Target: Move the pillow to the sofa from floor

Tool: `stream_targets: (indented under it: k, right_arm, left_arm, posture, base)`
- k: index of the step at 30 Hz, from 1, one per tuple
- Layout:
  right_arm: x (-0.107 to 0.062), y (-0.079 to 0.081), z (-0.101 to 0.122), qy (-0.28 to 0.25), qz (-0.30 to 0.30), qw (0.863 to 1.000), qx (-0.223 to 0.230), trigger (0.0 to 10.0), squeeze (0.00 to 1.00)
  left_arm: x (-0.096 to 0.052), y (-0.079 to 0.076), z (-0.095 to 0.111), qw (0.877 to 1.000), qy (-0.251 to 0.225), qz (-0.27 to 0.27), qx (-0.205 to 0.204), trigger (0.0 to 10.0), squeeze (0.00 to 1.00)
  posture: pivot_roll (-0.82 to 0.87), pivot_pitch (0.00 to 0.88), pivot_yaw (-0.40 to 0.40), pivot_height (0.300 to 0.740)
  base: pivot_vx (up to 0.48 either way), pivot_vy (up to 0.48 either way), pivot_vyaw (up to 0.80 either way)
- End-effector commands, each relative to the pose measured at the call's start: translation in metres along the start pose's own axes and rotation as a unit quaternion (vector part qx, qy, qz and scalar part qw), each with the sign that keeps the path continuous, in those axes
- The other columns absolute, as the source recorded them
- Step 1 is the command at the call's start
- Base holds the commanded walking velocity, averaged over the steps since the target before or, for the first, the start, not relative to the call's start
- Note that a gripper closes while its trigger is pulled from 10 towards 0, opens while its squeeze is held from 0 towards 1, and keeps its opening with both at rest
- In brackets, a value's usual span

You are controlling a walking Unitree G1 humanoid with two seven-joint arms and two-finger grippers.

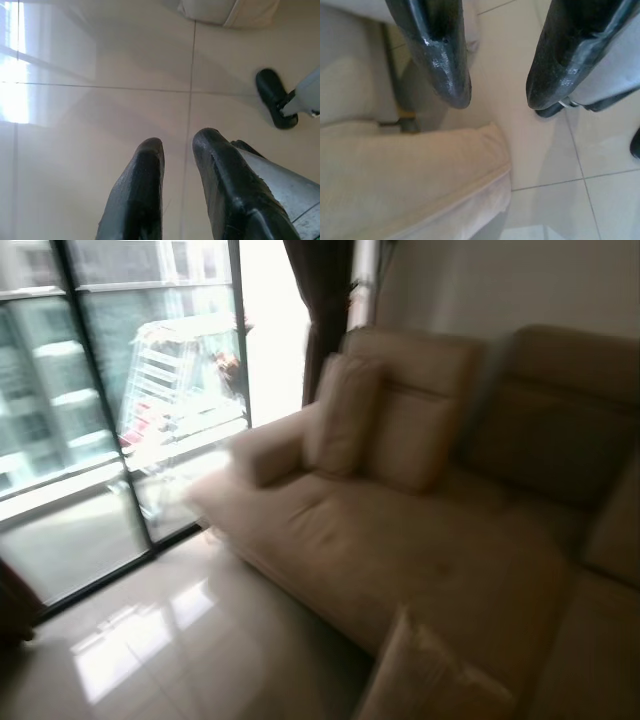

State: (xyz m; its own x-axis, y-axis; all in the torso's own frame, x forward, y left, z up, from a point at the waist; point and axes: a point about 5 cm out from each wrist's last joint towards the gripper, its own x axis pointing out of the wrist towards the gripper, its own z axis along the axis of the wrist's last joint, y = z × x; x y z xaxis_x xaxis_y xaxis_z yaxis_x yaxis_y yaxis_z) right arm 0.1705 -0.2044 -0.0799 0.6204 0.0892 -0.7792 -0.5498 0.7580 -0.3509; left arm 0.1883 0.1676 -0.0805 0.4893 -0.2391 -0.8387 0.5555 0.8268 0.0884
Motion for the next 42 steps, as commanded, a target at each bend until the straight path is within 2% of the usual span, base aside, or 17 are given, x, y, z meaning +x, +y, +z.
stream_targets:
  k: [1, 36, 42]
  right_arm:
    - [0.008, 0.008, 0.098, -0.229, 0.025, 0.957, 0.177, 10.0, 0.0]
    - [0.007, 0.009, 0.088, -0.221, 0.022, 0.958, 0.18, 10.0, 0.0]
    - [0.009, 0.008, 0.09, -0.218, 0.013, 0.959, 0.18, 10.0, 0.0]
  left_arm:
    - [0.003, -0.034, 0.173, 0.938, -0.283, -0.112, -0.169, 10.0, 0.0]
    - [0.003, -0.036, 0.172, 0.938, -0.283, -0.114, -0.166, 10.0, 0.0]
    - [0.002, -0.035, 0.174, 0.934, -0.292, -0.118, -0.168, 10.0, 0.0]
  posture:
    - [0.06, 0.0, 0.071, 0.735]
    - [0.05, 0.0, 0.07, 0.735]
    - [0.05, 0.0, 0.074, 0.735]
  base:
    - [0.0, 0.0, -0.76]
    - [0.0, 0.0, -0.76]
    - [0.0, 0.0, -0.22]
